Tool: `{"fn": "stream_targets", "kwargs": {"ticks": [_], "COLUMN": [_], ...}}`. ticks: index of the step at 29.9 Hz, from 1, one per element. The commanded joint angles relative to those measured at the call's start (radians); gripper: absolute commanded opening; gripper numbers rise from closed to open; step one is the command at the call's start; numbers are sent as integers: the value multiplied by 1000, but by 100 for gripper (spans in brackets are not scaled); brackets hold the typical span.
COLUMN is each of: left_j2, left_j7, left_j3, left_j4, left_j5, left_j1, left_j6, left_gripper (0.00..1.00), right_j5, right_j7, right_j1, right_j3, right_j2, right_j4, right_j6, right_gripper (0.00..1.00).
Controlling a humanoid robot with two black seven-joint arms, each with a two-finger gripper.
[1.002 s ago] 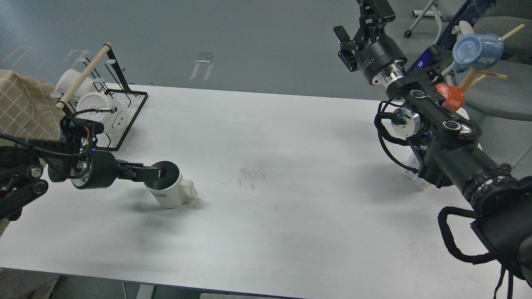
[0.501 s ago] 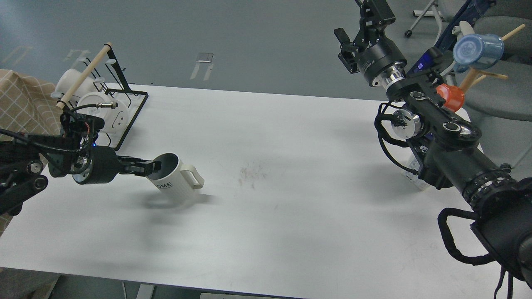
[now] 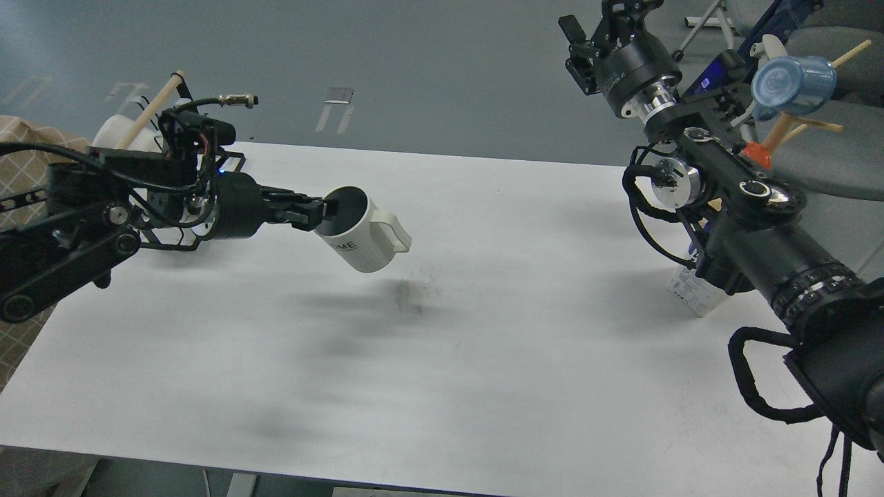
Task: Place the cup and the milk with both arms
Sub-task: 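Carry the white mug toward the table center and set it down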
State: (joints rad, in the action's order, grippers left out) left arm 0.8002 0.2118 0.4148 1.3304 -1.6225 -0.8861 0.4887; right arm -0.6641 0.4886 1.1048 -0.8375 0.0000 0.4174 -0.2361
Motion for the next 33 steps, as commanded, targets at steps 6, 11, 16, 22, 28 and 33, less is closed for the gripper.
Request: {"fn": "stream_targets", "kwargs": {"ticks": [6,11,16,22,28,33], "left_j2": [-237,-331,-407,-427,-435,-458], "left_j7": [-86,-88,-88,-103,-112,-126], "left_j3": [-59,-177,-194,-248,-249,-249], "left_j4": [-111,-212,-295,-339,-356,-366], "left_j5": [-19,-39,-43,-42,-36,-36], "left_j1": [-71,-157,-172,-171,-171,-171], "left_j6": [0,0,0,0,0,0], "left_gripper": [0,0,0,0,0,0], "right_j5": [3,3,3,4,4,4], "right_j7": [0,0,0,0,0,0], "right_j1": [55,53,50,44,37,30], "right_j3": [5,5,5,5,6,6], "right_j2": [0,0,0,0,0,0], "right_j4": [-9,-8,-8,-8,-8,-8], "right_j6": [14,14,14,14,14,14], "right_gripper": [100,100,100,100,100,100]}}
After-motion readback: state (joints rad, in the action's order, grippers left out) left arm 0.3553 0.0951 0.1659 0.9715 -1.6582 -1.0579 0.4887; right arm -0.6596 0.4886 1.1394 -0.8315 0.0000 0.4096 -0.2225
